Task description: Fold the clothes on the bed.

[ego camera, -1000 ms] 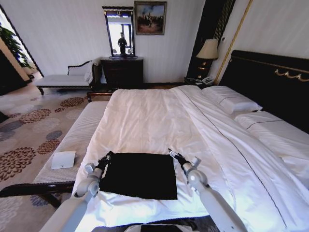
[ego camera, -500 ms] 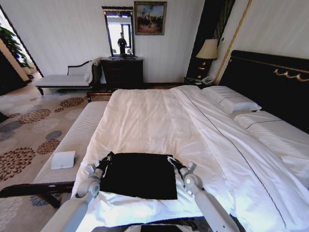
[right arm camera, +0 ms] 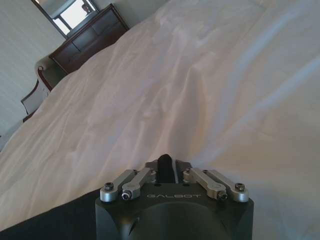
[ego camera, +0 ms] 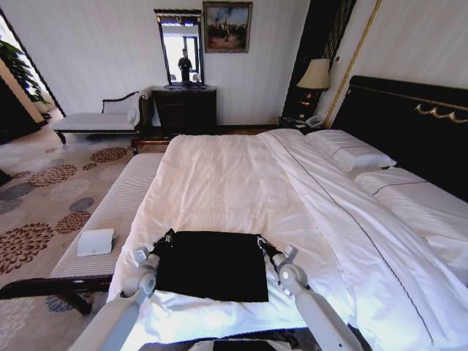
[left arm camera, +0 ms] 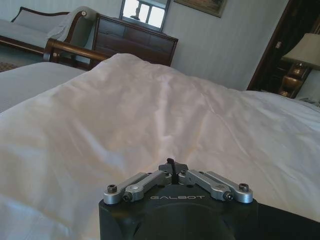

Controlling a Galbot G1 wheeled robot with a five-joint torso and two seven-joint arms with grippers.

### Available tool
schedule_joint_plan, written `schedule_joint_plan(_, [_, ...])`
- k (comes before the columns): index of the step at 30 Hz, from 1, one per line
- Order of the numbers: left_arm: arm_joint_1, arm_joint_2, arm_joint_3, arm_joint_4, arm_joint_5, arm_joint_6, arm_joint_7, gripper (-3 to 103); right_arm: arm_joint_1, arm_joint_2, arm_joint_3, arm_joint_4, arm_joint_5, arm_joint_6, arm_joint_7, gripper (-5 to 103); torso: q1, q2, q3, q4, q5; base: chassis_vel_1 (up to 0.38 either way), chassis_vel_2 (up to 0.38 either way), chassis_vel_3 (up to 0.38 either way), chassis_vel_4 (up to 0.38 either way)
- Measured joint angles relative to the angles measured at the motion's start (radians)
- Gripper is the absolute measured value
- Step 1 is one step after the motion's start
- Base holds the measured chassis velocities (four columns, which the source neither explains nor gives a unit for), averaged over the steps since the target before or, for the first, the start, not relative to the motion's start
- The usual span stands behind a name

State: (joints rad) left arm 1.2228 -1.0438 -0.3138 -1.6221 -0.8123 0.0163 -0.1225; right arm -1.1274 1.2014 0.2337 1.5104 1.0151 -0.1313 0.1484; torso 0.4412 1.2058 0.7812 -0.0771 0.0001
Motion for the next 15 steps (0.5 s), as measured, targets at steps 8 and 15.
schedule_joint_plan(8, [0.012,0.003,-0.003,-0.027,-0.012,0.0,-0.012,1,-0.012,0.0,0.002,0.031,-0.017,0.007,-0.005,1,0.0,0.0,0.0,0.0,-0.0001,0.0,0.0,0.0,0.0])
schedule_joint_plan(15, [0.021,0.007,-0.012,-0.056,-0.018,0.0,-0.023,1,-0.027,-0.007,0.005,0.077,-0.024,0.007,-0.002,0,0.0,0.0,0.0,-0.0001,-0.0001,0.0,0.0,0.0,0.0])
